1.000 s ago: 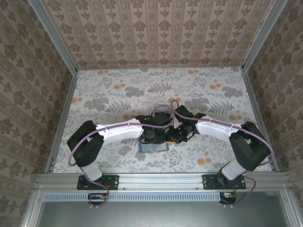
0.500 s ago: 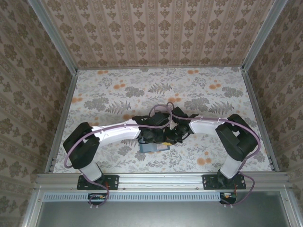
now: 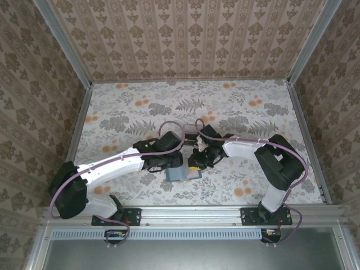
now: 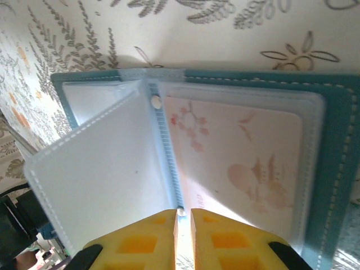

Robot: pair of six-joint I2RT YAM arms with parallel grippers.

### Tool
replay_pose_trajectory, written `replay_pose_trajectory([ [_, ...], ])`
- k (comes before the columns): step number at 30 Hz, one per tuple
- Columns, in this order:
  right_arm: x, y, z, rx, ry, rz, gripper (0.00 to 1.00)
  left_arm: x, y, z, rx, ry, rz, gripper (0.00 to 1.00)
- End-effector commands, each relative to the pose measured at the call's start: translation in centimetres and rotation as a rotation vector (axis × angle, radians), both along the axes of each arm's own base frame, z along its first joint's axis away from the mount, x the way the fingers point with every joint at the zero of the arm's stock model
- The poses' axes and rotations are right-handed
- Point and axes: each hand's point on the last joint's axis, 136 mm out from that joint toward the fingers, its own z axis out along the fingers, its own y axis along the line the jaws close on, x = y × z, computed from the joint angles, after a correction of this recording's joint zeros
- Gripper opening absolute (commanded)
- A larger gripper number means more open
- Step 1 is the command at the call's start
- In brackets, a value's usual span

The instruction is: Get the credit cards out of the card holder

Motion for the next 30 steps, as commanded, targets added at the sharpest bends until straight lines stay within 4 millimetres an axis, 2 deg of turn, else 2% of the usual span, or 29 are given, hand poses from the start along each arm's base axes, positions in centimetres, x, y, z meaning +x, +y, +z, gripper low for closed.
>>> replay_pose_trajectory([
  [1, -0.2, 1.3, 0.4, 0.017, 0.013, 0.038, 0.15, -0.8, 2.1, -1.0, 0.039, 0.033, 0.035, 0.29],
  [4, -0.2, 2.0, 0.6, 0.015, 0.007, 0.055, 0.16, -1.0, 3.3, -1.7, 0.053, 0.043, 0.054, 0.29],
  [9, -0.6, 3.2, 0.6, 0.003, 0.008, 0.082, 0.16, -1.9, 7.3, -3.5, 0.125, 0.094, 0.12, 0.25],
  [14, -0.9, 4.4, 0.4, -0.01, 0.007, 0.11, 0.16, -3.2, 10.0, -6.1, 0.127, 0.153, 0.169, 0.21],
  [20, -1.2, 5.8, -0.6, -0.03, 0.014, 0.133, 0.16, -3.7, 9.8, -8.2, 0.106, 0.208, 0.152, 0.19],
  [30, -1.9, 7.2, -2.8, -0.053, 0.042, 0.14, 0.15, -2.6, 7.0, -10.3, 0.082, 0.258, 0.089, 0.18],
])
